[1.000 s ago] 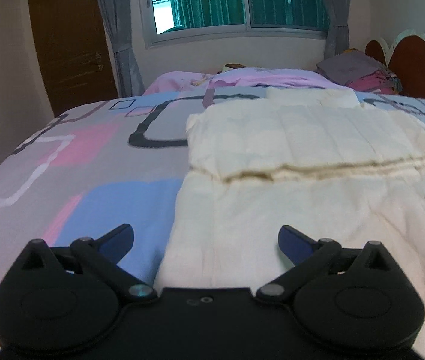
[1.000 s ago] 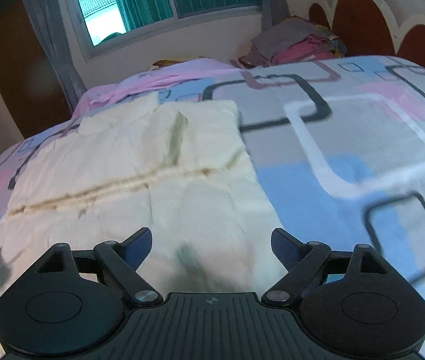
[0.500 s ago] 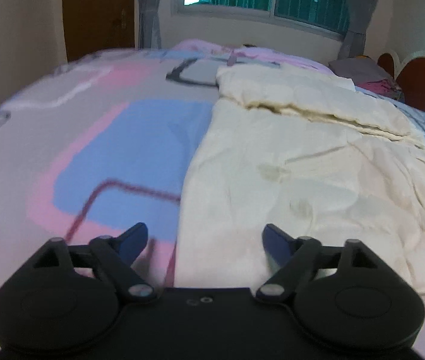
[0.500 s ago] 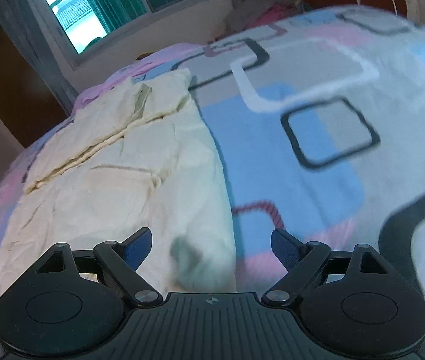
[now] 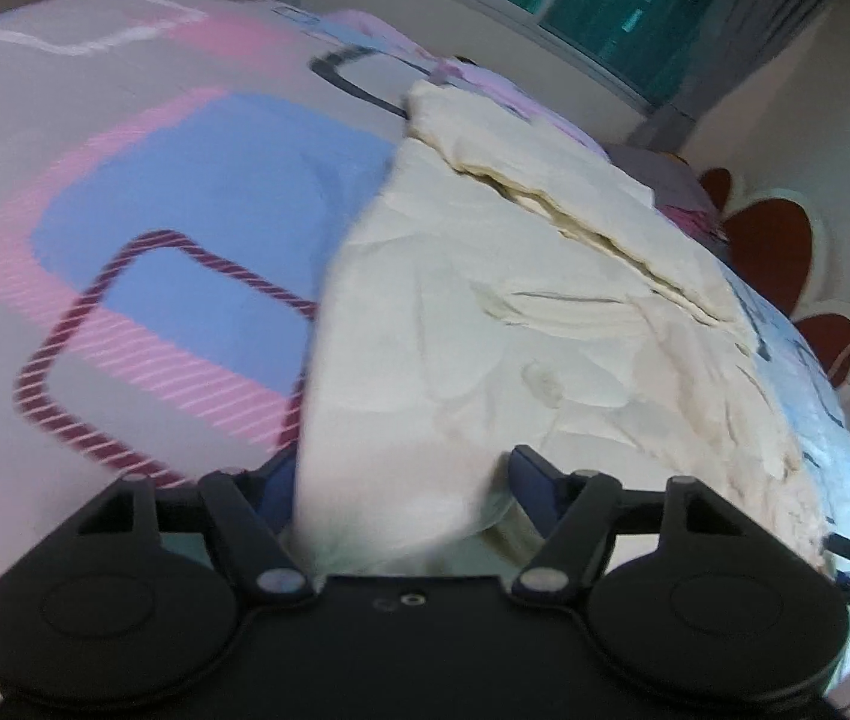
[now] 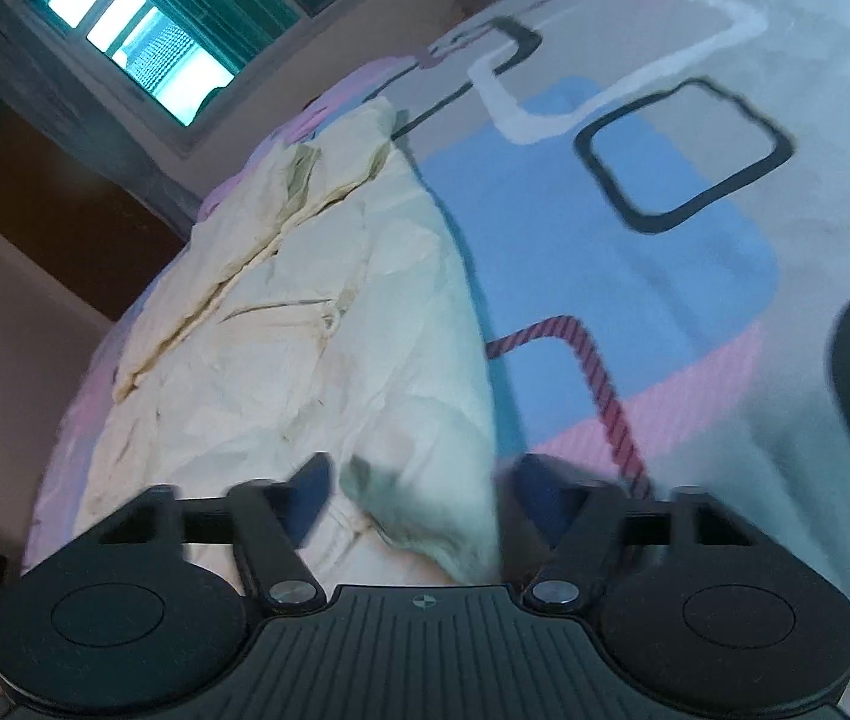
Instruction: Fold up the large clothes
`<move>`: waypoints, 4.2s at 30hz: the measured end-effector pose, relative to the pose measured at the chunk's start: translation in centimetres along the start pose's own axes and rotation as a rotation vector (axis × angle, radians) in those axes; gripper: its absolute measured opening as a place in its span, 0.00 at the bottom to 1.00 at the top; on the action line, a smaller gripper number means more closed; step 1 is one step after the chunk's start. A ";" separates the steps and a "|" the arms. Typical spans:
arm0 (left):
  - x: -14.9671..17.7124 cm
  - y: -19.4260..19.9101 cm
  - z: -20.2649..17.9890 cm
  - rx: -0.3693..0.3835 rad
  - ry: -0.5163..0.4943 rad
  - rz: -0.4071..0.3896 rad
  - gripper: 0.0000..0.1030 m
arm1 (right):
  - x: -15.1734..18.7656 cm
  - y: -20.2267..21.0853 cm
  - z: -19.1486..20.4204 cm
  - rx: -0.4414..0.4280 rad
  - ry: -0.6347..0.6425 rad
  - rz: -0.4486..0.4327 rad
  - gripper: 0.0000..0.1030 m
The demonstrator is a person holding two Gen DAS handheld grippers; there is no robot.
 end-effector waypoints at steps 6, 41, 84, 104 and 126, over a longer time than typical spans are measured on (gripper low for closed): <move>-0.1 -1.2 -0.2 0.083 0.043 0.025 0.50 | 0.6 -1.2 1.1 -0.057 0.043 0.052 0.34; -21.3 -4.7 -7.7 0.300 0.176 -0.344 0.05 | -20.9 -5.7 11.8 -0.356 -0.159 -0.217 0.11; -30.9 -33.3 -4.8 0.391 -0.032 -0.030 0.04 | -29.4 -34.4 10.6 -0.146 0.316 -0.090 0.07; -28.1 -42.1 -1.5 0.254 0.101 0.106 0.14 | -25.3 -40.8 6.0 0.164 0.409 -0.036 0.12; -21.5 -33.9 -12.8 0.096 -0.389 -0.100 0.65 | -17.1 -36.8 15.3 0.093 0.727 -0.132 0.67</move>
Point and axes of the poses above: each gripper's, at about its wrist camera, not at the fingertips, and y roughly against the way its jaws point, z to its left, x to its underside, the point moved 8 cm from there along -y, roughly the way its jaws point, and after that the axes turned 12 degrees about -z, right-handed, at the moved point
